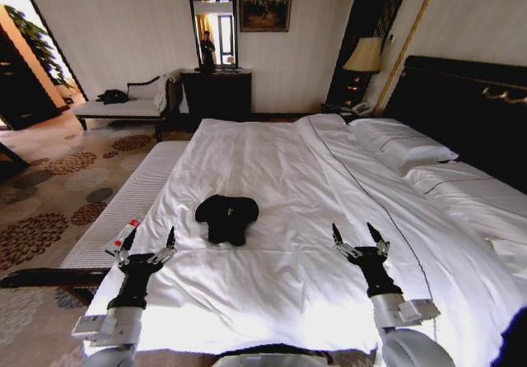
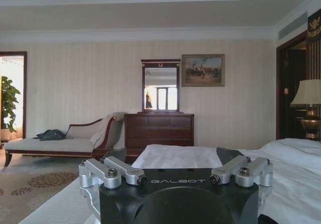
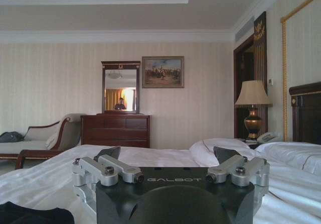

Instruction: Fold the clothes on the bed.

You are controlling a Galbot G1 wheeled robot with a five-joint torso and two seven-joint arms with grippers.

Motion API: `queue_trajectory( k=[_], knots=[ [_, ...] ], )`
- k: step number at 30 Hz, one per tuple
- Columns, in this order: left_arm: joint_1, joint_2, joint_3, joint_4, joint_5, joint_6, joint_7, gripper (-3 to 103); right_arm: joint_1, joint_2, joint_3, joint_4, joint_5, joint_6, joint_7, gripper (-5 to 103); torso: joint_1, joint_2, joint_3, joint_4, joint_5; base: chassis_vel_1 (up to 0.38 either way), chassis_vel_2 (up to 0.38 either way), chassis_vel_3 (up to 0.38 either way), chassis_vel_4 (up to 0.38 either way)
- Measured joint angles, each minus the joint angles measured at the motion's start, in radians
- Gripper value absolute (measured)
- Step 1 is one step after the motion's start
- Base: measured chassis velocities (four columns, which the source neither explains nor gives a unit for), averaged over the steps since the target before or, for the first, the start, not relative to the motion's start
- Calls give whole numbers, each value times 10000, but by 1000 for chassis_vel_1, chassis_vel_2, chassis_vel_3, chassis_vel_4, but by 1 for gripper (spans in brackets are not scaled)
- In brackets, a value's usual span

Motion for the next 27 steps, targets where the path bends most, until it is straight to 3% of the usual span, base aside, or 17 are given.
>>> queue_trajectory(
  k=[12, 27],
  knots=[
    [-76, 65, -191, 51, -161, -7, 1, 100, 86, 11, -126, -143, -114, 289, -132, 100, 4, -1, 2, 0, 0, -7, 10, 10, -11],
    [-448, 61, -549, 740, -334, 174, -222, 100, 1002, -463, -724, -992, 714, 233, 77, 100, 3, 0, 1, 0, 0, 0, 0, 0, 0]
  ],
)
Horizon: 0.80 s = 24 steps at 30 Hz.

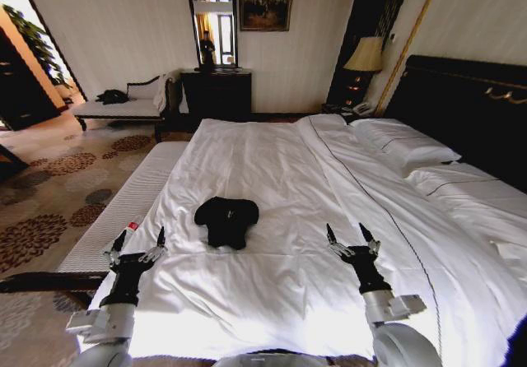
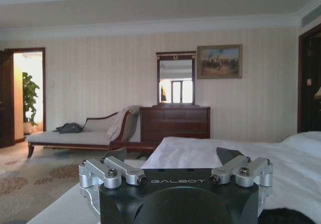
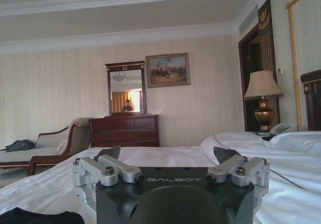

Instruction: Fold the clothes on the bed.

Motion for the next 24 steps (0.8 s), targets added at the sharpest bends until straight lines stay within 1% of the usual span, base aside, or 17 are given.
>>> queue_trajectory(
  k=[4, 10, 12, 15, 18, 20, 22, 23, 24],
  knots=[
    [-120, -105, 97, 400, 172, 38, 0, 100, 613, -225, -344, -532, 232, -41, 193, 100, 0, 0, 0, 0, 0, 0, 0, 0, 0],
    [-260, -172, 149, 826, 204, 98, 0, 100, 1233, -413, -692, -1012, 551, -134, 423, 100, 0, 0, 1, 0, 0, 0, 0, 0, 0],
    [-405, -190, 199, 1225, 96, 225, -23, 100, 1679, -503, -969, -1456, 656, -160, 511, 100, 0, 0, 1, 1, -1, 0, 0, 0, 0],
    [-534, -189, 238, 1511, 0, 331, -47, 100, 1897, -497, -1129, -1687, 657, -161, 530, 100, 0, -1, 1, 2, 1, 0, 0, 0, 0],
    [-935, -153, 340, 1979, -262, 652, -140, 100, 2117, -432, -1361, -1816, 657, -161, 585, 100, 1, 0, 1, 1, 1, 0, 0, 0, 0],
    [-1092, -129, 371, 2104, -369, 760, -174, 100, 2147, -423, -1399, -1826, 658, -161, 607, 100, 1, 0, 1, 1, -2, 0, 0, 0, 0],
    [-1480, 12, 418, 2320, -751, 1044, -317, 100, 2180, -409, -1460, -1854, 658, -163, 645, 100, 1, 0, 0, 1, -2, 0, 0, 0, 0],
    [-1480, 12, 418, 2320, -751, 1044, -317, 100, 2180, -409, -1460, -1854, 658, -163, 645, 100, 1, 0, 0, 1, -2, 0, 0, 0, 0],
    [-1779, 179, 456, 2464, -1153, 1236, -475, 100, 2178, -410, -1481, -1873, 652, -167, 659, 100, 1, -1, 0, 0, 0, 0, 0, 0, 0]
  ],
)
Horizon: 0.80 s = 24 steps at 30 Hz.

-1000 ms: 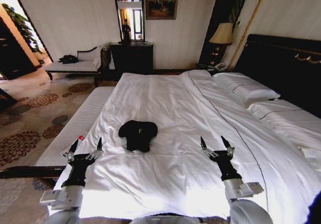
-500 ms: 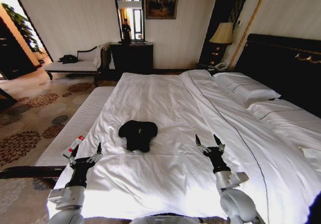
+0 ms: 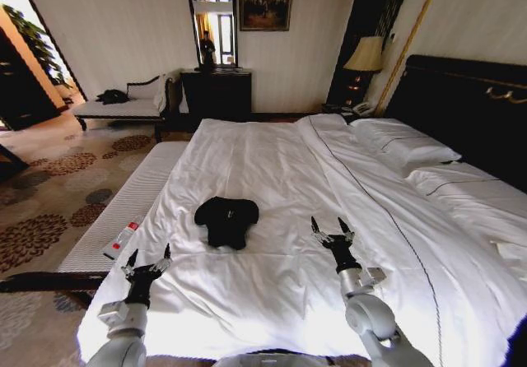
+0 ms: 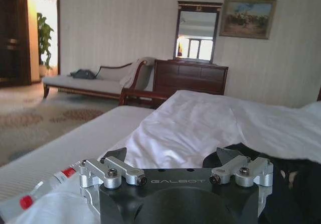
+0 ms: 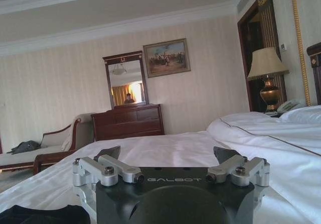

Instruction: Fold the clothes on the bed.

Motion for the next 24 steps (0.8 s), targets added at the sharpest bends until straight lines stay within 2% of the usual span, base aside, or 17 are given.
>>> queue_trajectory(
  k=[2, 4, 5, 8, 9, 11, 13, 17, 21, 24],
  knots=[
    [-510, 363, 95, 279, -761, 345, -383, 100, -16, -13, -23, -44, -30, -1, 19, 100, 0, 0, 0, -1, -1, 0, 0, 0, 0],
    [-1290, 1025, 280, 739, -2063, 866, -922, 100, 15, -25, -71, -134, -78, -1, 40, 100, 0, 0, 0, -1, 0, 0, 0, 0, 0],
    [-1290, 1025, 280, 739, -2063, 866, -922, 100, 15, -25, -71, -134, -78, -1, 40, 100, 0, 0, 0, -1, 0, 0, 0, 0, 0],
    [-2556, 1778, 685, 1796, -3673, 1402, -1462, 100, 198, -16, -178, -306, -96, -1, 56, 100, 0, 0, 1, 2, -2, 0, 0, 0, 0],
    [-2556, 1778, 685, 1796, -3673, 1402, -1462, 100, 198, -16, -178, -306, -96, -1, 56, 100, 0, 0, 1, 2, -2, 0, 0, 0, 0],
    [-3433, 1950, 1041, 2661, -4440, 1641, -1702, 100, 328, 5, -250, -465, -98, 2, 68, 100, 0, -1, 1, 1, -1, 0, 0, 0, 0],
    [-4412, 1947, 1441, 3529, -5182, 1900, -1863, 100, 471, 21, -325, -649, -98, 3, 93, 100, 1, -1, 2, -2, -2, 0, 0, 0, 0],
    [-5217, 1828, 1783, 4213, -5764, 2136, -1982, 100, 613, 23, -394, -844, -94, 3, 115, 100, 1, -1, 2, -2, 1, 0, 0, 0, 0],
    [-6557, 1320, 2365, 5277, -6841, 2771, -2340, 100, 924, 83, -515, -1290, -109, 10, 137, 100, 1, 0, 2, -1, 3, 0, 0, 0, 0],
    [-6985, 1110, 2649, 5615, -7117, 3094, -2508, 100, 1045, 159, -550, -1423, -116, 13, 162, 100, 1, -1, 3, 0, 0, 0, 0, 0, 0]
  ],
)
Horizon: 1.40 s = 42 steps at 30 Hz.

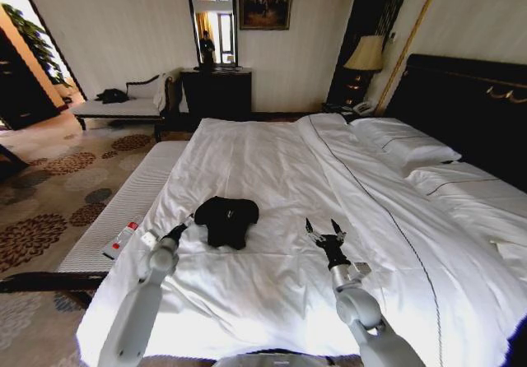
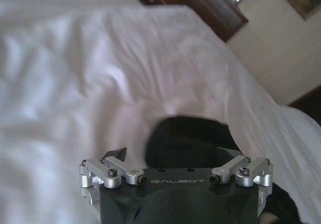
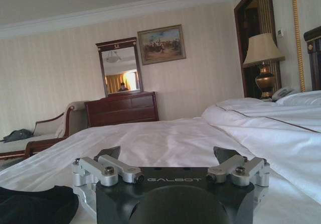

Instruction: Fold the clothes on the bed.

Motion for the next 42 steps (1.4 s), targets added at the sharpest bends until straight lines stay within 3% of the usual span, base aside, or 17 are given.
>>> queue_trajectory(
  k=[9, 18, 27, 42],
  knots=[
    [-922, -479, 331, 834, -391, 441, -245, 100, 97, 61, 74, -86, 26, 13, 32, 100, -1, 0, -2, 1, 1, 0, 0, 0, 0],
    [-910, -912, -44, 1058, -500, -132, -180, 100, -41, 53, 186, 8, -32, 42, 44, 100, -2, 1, -2, 1, -1, 0, 0, 0, 0],
    [-727, -741, -507, 815, -775, -382, -175, 100, -234, 43, 160, 188, -160, 48, 46, 100, -2, 1, -3, 1, -1, 0, 0, 0, 0],
    [-448, -603, -504, 749, -731, -261, -131, 100, -354, 65, 226, 376, -196, 58, 46, 100, -2, 2, -3, 0, 1, 0, 0, 0, 0]
  ],
)
